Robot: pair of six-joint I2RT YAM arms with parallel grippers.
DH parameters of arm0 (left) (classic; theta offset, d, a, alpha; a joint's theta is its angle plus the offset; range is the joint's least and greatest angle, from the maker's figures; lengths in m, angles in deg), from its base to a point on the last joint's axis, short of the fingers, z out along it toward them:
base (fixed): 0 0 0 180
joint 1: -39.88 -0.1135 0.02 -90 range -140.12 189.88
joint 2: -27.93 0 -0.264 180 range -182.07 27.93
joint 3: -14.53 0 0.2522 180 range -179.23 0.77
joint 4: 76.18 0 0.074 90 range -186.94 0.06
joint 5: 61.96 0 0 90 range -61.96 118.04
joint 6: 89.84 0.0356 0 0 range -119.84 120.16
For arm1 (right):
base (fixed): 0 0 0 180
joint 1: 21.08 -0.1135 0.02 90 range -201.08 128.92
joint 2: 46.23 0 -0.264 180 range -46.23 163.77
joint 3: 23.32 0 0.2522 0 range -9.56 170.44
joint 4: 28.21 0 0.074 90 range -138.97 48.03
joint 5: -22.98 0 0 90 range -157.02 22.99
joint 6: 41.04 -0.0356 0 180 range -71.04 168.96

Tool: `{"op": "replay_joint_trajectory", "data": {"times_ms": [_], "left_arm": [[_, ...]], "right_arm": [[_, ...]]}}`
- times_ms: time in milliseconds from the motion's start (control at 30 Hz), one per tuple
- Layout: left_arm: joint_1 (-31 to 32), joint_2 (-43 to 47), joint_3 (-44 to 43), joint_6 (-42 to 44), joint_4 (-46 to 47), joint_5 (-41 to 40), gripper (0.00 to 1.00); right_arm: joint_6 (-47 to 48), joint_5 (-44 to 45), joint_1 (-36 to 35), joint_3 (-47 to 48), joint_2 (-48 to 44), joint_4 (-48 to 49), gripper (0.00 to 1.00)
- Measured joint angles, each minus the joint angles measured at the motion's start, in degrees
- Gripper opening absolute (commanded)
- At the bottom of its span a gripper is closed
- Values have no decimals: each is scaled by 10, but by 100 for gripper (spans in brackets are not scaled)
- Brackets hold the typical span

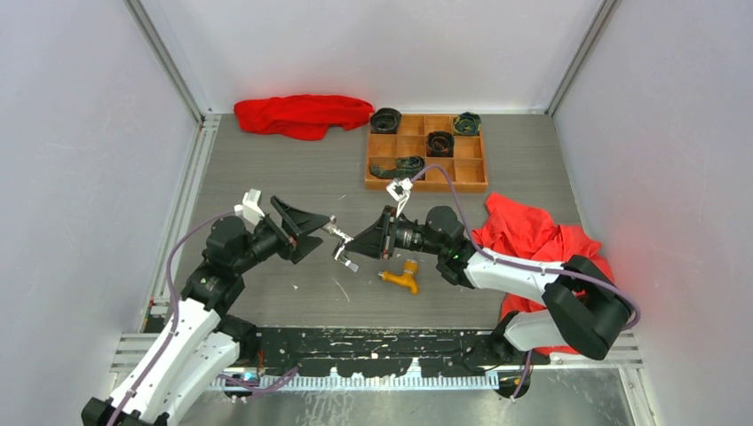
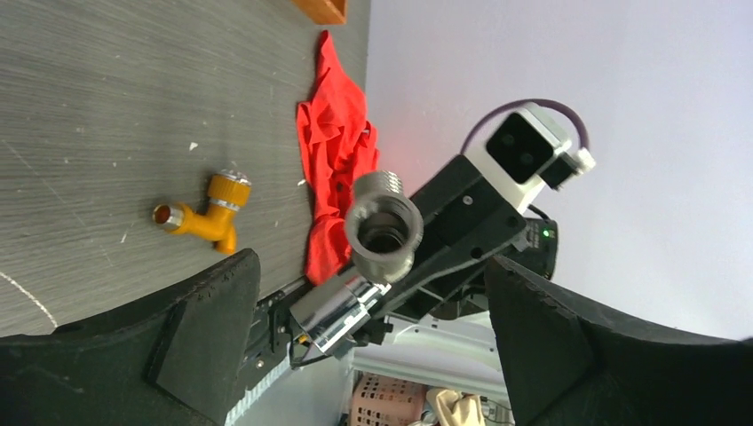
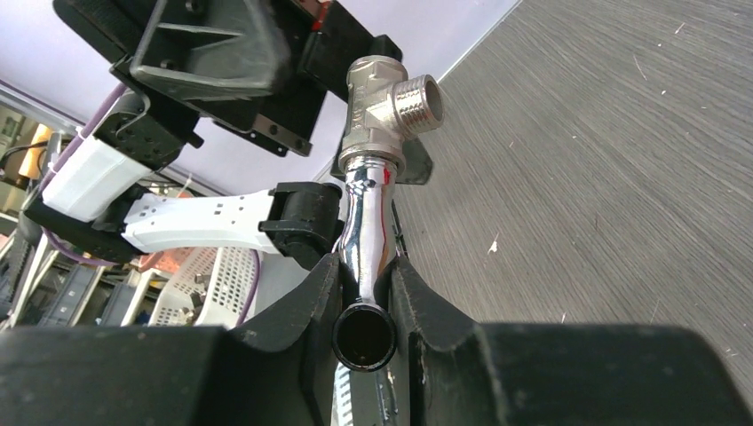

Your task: Install the water faucets

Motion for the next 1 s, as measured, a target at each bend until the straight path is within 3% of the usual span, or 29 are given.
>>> {"op": "replay_joint_trajectory", "data": {"times_ms": [300, 600, 833, 1000], "left_arm": [[9, -71, 0, -8, 29, 0, 60], [10, -89, 0, -10, 60, 7, 1], [10, -89, 0, -13, 72, 6, 0], [10, -71, 17, -13, 119, -16, 0]], "right_arm": [[-9, -5, 0, 0, 15, 10, 1], [-11, -9, 0, 0, 16, 5, 1], [-75, -21, 7, 0, 27, 30, 1], [-325, -29, 16, -14, 113, 202, 1]]}}
